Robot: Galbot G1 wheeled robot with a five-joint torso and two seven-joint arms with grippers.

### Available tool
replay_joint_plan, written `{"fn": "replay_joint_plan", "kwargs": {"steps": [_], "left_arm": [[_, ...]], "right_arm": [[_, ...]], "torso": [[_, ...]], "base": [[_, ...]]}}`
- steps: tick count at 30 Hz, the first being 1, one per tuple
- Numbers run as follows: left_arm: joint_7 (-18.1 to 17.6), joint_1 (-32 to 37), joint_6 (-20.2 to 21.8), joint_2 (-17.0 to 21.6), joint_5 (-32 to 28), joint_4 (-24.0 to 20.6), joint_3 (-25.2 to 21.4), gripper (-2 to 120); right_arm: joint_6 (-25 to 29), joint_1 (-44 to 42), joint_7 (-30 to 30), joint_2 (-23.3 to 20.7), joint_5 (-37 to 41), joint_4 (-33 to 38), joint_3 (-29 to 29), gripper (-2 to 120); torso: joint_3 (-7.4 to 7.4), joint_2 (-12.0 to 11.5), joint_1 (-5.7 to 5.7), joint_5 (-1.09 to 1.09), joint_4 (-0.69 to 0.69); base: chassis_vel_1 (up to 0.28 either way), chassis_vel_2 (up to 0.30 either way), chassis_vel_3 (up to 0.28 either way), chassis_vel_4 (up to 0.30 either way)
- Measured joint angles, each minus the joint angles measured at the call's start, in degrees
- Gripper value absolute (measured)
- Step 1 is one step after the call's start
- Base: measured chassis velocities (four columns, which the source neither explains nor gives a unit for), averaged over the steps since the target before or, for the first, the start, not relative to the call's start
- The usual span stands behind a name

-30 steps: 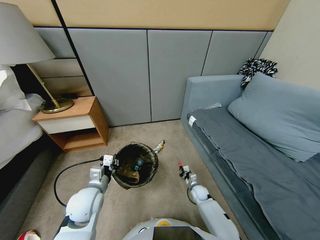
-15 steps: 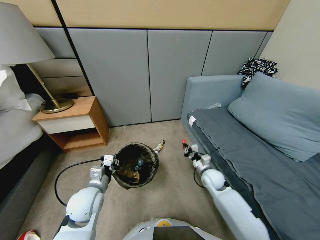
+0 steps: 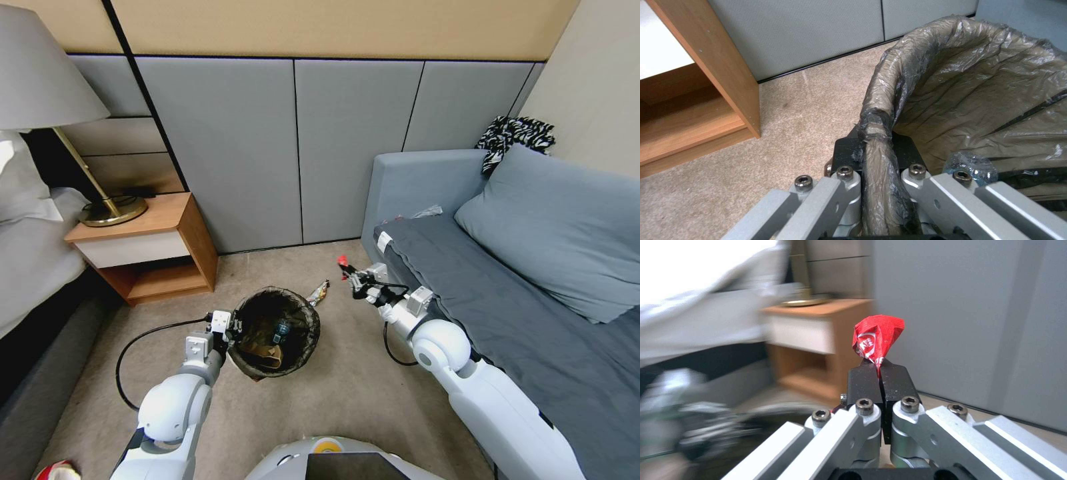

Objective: Pick up the trash bin, then pick up the garbage from the floor and place it into the trash bin.

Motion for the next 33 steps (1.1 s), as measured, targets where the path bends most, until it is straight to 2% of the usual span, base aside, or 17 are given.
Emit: {"fn": "replay_joint_plan", "kwargs": {"steps": [4, 6, 9, 12, 22, 24, 25, 28, 29, 33], "left_arm": [[-0.07, -0.06, 0.07, 0.02, 0.01, 0.00, 0.01, 4], [-0.14, -0.17, 0.18, 0.06, 0.02, -0.03, 0.05, 4], [-0.19, -0.22, 0.21, 0.10, 0.02, -0.08, 0.05, 4], [-0.21, -0.22, 0.24, 0.22, 0.02, -0.05, -0.02, 4], [-0.23, -0.65, 0.25, 0.05, 0.02, 0.47, 0.14, 4], [-0.23, -0.70, 0.25, -0.01, 0.02, 0.58, 0.22, 4], [-0.23, -0.70, 0.25, -0.01, 0.02, 0.58, 0.22, 4], [-0.23, -0.72, 0.26, 0.01, 0.01, 0.59, 0.21, 4], [-0.23, -0.72, 0.26, 0.01, 0.01, 0.59, 0.21, 4], [-0.23, -0.71, 0.29, 0.02, -0.01, 0.59, 0.07, 4]], "right_arm": [[0.02, 1.77, -0.24, 0.00, 0.13, -0.08, -2.87, 0], [-0.11, 4.07, -0.08, 0.15, 0.41, -0.14, -7.27, 0], [-0.65, 5.10, 0.55, 0.28, 0.70, -0.09, -9.86, 0], [-1.76, 6.20, 2.22, 0.16, -0.76, -0.50, -15.66, 0], [-3.84, 5.49, 2.66, -0.50, -3.72, -1.14, -19.55, 0], [-4.03, 5.50, 3.17, -0.46, -4.01, -1.06, -20.40, 8], [-4.03, 5.50, 3.17, -0.46, -4.01, -1.06, -20.40, 8], [-4.18, 5.65, 3.78, -0.14, -4.51, -1.27, -21.27, 23], [-4.18, 5.65, 3.78, -0.14, -4.51, -1.27, -21.27, 23], [-4.43, 5.93, 4.44, 0.13, -4.62, -1.29, -21.58, 41]], "torso": [[0.00, 0.00, 0.00, 0.00, 0.01], [0.00, 0.00, 0.00, -0.01, 0.00], [0.00, 0.00, 0.00, -0.01, 0.00], [0.00, 0.00, 0.00, 0.00, 0.00], [0.00, 0.00, 0.00, 0.00, -0.01], [0.00, 0.00, 0.00, 0.00, -0.01], [0.00, 0.00, 0.00, 0.00, -0.01], [0.00, 0.00, 0.00, 0.00, 0.00], [0.00, 0.00, 0.00, 0.00, 0.00], [0.00, 0.00, 0.00, 0.00, 0.00]], "base": [[0.000, 0.000, 0.000, 0.000], [0.000, 0.000, 0.000, 0.000], [0.000, 0.000, 0.000, 0.000], [0.000, 0.000, 0.000, 0.000], [0.000, 0.000, 0.000, 0.000], [0.000, 0.000, 0.000, 0.000], [0.000, 0.000, 0.000, 0.000], [0.000, 0.000, 0.000, 0.000], [0.000, 0.000, 0.000, 0.000], [0.000, 0.000, 0.000, 0.000]]}}
